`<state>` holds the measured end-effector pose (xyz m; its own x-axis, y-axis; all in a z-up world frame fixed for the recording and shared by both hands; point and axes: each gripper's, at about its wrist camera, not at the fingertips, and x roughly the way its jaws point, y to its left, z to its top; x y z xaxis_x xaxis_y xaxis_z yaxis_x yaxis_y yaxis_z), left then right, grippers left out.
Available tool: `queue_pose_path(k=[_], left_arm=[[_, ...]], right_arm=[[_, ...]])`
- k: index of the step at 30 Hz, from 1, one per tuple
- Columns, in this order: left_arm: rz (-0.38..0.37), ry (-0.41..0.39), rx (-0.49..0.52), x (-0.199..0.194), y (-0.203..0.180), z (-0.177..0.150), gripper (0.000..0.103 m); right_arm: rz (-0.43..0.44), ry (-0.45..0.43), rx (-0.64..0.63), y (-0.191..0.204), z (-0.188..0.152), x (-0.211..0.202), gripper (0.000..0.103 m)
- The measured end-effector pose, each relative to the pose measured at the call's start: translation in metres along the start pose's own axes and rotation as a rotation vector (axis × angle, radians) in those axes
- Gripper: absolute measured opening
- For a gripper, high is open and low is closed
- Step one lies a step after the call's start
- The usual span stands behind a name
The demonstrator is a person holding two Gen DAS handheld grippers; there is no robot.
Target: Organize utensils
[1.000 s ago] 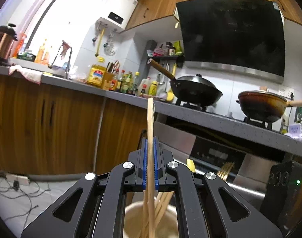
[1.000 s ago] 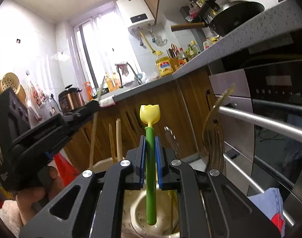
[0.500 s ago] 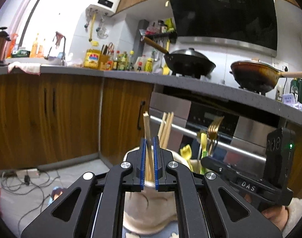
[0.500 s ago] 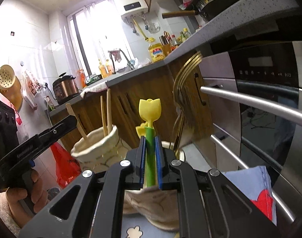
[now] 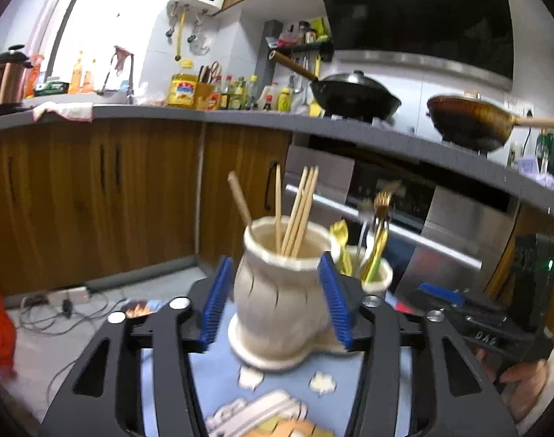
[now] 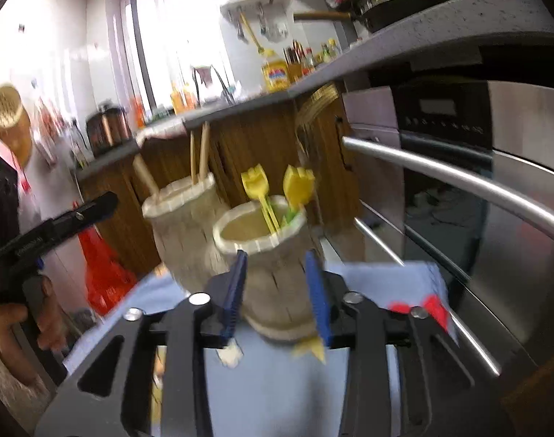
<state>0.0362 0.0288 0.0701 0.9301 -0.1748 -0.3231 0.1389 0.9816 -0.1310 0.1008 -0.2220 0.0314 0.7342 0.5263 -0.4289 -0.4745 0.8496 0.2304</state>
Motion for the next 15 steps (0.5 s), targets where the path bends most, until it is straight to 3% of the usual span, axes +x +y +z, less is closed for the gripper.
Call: queue_pose_path(k=[2, 6, 10, 15], left_arm=[[0.035, 0.016, 0.035, -0.004, -0.005, -0.014, 0.071], [0.091, 0.044, 0.094, -0.007, -0.016, -0.036, 0.086], [0.111, 0.037, 0.123, -0.007, -0.023, -0.049, 0.092], [0.130, 0.039, 0.137, -0.004, -0.024, -0.057, 0.095]], right_arm=[[-0.024, 0.018, -0.027, 0.001, -0.007, -0.005, 0.045], [-0.060, 0.047, -0.068, 0.004, -0.017, -0.008, 0.069], [-0.080, 0.028, -0.098, 0.006, -0.022, -0.010, 0.084], [-0.117, 0.016, -0.152, 0.012, -0.026, -0.006, 0.089]])
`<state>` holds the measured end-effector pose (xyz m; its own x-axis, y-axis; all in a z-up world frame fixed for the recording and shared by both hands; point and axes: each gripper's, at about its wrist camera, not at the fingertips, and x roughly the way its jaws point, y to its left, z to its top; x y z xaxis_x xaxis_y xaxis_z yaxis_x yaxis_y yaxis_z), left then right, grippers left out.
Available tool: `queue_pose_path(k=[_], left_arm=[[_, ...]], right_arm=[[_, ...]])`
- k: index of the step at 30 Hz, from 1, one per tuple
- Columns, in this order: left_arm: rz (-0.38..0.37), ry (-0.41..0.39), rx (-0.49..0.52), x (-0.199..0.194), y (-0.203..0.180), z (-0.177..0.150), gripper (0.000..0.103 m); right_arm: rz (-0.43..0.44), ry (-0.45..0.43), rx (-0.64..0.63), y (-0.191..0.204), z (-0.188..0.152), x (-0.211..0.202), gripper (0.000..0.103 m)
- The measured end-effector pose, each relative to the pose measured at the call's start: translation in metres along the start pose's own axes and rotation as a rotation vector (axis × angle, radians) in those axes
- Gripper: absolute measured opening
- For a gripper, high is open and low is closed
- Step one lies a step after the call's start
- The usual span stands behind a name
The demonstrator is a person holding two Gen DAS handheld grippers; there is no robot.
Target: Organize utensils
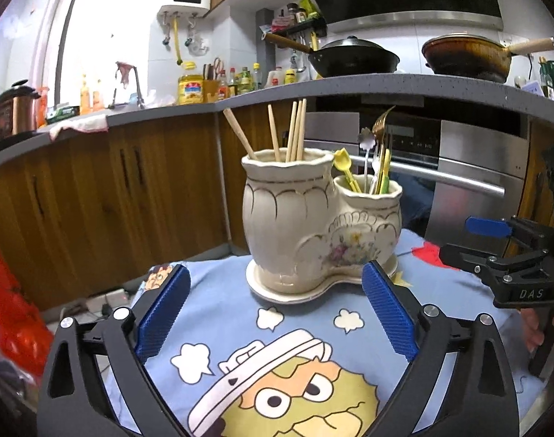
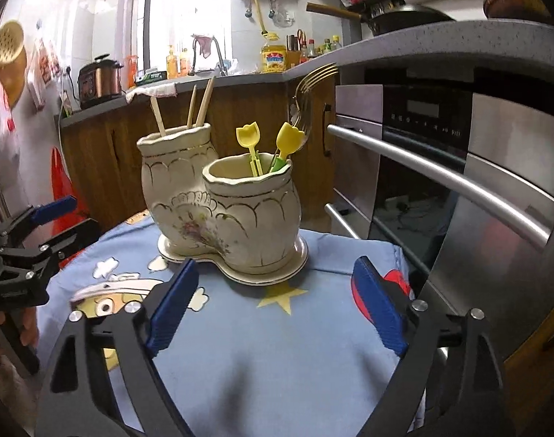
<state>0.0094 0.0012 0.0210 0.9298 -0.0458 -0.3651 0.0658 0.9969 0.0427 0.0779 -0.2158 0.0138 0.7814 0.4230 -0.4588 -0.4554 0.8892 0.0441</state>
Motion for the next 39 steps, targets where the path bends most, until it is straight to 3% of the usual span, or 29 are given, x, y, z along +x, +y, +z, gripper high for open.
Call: queue_pose_path(k=[5, 12, 39], left_arm=[[-0.002, -0.007, -0.036, -0.001, 0.007, -0.001, 0.097], [0.007, -0.031, -0.020, -0.006, 0.004, 0.000, 0.098], [0.013, -0.022, -0.025, -0.005, 0.008, 0.000, 0.098]], right_arm=[[-0.015, -0.028, 0.014, -0.004, 0.000, -0.005, 0.097], [-0.026, -0.097, -0.047, 0.008, -0.001, -0.017, 0.097], [-0.022, -0.100, -0.035, 0.008, -0.001, -0.021, 0.098]])
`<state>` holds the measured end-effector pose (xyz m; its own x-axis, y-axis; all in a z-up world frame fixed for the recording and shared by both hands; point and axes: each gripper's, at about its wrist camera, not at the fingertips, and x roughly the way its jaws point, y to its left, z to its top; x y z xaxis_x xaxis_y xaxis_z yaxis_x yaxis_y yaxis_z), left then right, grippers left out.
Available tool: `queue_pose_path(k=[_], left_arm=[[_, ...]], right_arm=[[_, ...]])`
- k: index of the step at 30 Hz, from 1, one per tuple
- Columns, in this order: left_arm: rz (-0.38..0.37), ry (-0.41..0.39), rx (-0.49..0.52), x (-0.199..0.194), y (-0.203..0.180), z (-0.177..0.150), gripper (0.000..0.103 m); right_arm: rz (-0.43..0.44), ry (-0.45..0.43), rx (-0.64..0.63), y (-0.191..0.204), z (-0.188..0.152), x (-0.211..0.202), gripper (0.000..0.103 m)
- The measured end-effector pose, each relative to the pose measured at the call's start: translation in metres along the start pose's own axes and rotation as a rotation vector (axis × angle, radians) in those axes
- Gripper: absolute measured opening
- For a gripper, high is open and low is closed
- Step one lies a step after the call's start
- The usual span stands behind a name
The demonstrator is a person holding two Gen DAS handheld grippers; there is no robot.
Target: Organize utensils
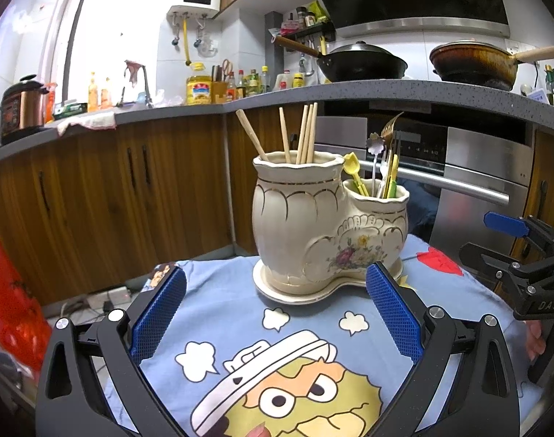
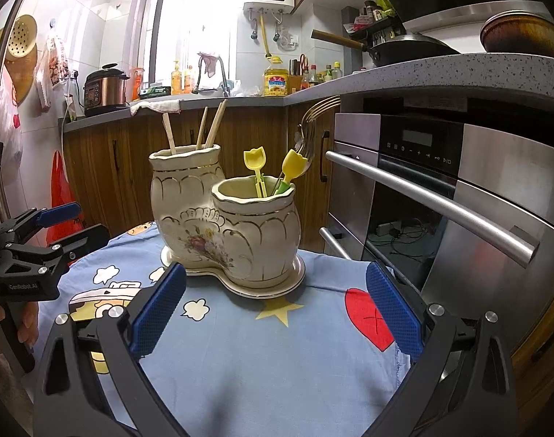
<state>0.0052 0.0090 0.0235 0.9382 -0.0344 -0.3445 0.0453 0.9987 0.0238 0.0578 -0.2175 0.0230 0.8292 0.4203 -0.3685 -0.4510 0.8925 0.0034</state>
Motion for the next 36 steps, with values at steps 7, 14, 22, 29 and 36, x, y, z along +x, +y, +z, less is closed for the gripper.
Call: queue_pose_path(k=[7, 14, 22, 29, 36], left_arm=[[0.003, 0.001, -0.001, 0.0011, 0.0006, -0.0005, 0.098], [0.006, 0.004, -0.005, 0.0020, 0.0017, -0.0002, 0.098], [0.008, 0.007, -0.008, 0.0028, 0.0020, 0.0002, 0.098], [0.008, 0.007, -0.008, 0.0027, 0.0020, 0.0002, 0.098], [0.007, 0.006, -0.007, 0.0028, 0.0023, 0.0002, 0.098]], right_arm=[[0.000, -0.004, 0.001, -0.0003, 0.0001, -0.0009, 0.098], [0.000, -0.003, 0.001, -0.0002, 0.0005, -0.0011, 0.098], [0.000, -0.003, 0.001, -0.0003, 0.0004, -0.0010, 0.098], [0.000, -0.004, 0.001, -0.0005, 0.0001, -0.0010, 0.098], [0.000, -0.004, 0.002, -0.0002, 0.0002, -0.0011, 0.098]])
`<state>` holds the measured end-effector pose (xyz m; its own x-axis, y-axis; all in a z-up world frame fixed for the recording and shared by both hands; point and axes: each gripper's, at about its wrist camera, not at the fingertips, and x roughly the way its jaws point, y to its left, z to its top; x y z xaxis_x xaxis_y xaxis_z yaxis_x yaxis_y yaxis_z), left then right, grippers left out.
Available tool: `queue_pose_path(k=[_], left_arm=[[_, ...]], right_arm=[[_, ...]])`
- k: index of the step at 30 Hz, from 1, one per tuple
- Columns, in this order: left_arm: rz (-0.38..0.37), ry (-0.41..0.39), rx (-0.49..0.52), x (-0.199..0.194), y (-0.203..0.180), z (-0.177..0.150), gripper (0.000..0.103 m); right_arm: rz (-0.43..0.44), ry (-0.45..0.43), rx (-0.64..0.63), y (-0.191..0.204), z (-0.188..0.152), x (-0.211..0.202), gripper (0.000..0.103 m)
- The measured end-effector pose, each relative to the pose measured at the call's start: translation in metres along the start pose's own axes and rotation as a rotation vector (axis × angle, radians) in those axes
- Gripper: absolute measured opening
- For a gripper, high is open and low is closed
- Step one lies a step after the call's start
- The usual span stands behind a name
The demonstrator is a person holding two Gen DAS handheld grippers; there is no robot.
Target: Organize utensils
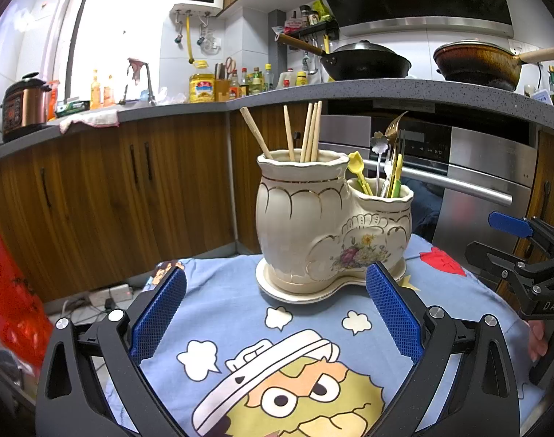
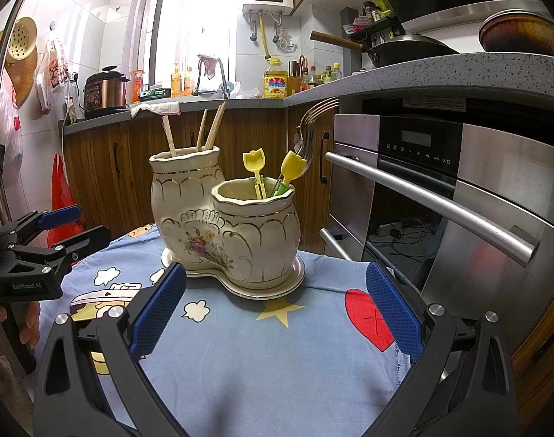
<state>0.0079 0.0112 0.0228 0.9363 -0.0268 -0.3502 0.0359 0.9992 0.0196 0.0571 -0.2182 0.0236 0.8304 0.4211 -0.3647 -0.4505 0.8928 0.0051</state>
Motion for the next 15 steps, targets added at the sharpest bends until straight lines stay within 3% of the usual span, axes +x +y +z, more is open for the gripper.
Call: queue_pose_path(k=[15], left_arm=[[0.012, 0.025, -0.005, 0.0046, -0.0023, 0.0002, 0.098]], right_arm=[[-0.003, 0.010, 0.002, -0.0004, 0.0001, 0.0016, 0.098]])
